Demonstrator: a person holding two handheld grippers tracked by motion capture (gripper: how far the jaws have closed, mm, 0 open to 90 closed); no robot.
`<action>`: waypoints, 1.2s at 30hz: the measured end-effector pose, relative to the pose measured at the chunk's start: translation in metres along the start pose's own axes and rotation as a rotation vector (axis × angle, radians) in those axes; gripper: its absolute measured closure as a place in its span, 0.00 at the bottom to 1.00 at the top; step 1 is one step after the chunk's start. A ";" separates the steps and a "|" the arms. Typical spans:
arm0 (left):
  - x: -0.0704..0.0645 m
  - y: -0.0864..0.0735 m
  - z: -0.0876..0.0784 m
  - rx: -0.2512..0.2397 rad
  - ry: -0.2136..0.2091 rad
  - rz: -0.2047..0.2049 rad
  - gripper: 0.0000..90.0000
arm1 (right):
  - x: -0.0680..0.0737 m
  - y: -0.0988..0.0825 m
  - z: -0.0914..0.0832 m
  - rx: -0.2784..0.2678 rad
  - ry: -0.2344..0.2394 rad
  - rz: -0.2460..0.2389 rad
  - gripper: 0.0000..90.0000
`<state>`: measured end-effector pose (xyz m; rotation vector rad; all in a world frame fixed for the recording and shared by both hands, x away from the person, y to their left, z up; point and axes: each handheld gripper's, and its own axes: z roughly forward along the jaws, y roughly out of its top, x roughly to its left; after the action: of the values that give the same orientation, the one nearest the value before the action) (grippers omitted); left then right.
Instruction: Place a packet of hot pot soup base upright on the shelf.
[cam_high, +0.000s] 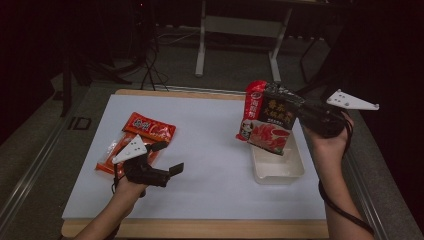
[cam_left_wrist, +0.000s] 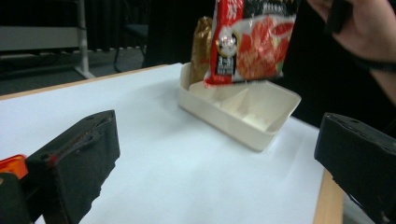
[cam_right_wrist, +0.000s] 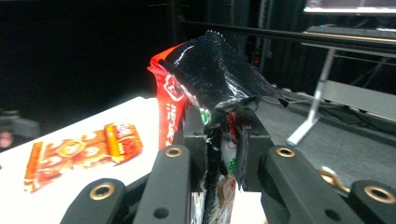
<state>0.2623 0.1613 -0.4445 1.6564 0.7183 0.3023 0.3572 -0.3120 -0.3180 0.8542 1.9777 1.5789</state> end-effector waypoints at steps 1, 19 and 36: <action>-0.001 -0.005 -0.003 0.002 0.018 0.020 0.01 | -0.002 0.000 0.000 0.000 -0.005 -0.002 0.86; -0.001 -0.044 -0.028 0.014 0.054 0.008 0.01 | -0.050 -0.013 0.008 -0.007 -0.022 -0.034 0.86; 0.004 -0.053 -0.031 -0.001 0.053 -0.032 0.01 | -0.067 -0.031 0.019 0.044 -0.006 -0.069 0.86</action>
<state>0.2325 0.1917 -0.4889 1.6393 0.7831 0.3247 0.4115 -0.3521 -0.3540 0.7985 2.0227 1.4974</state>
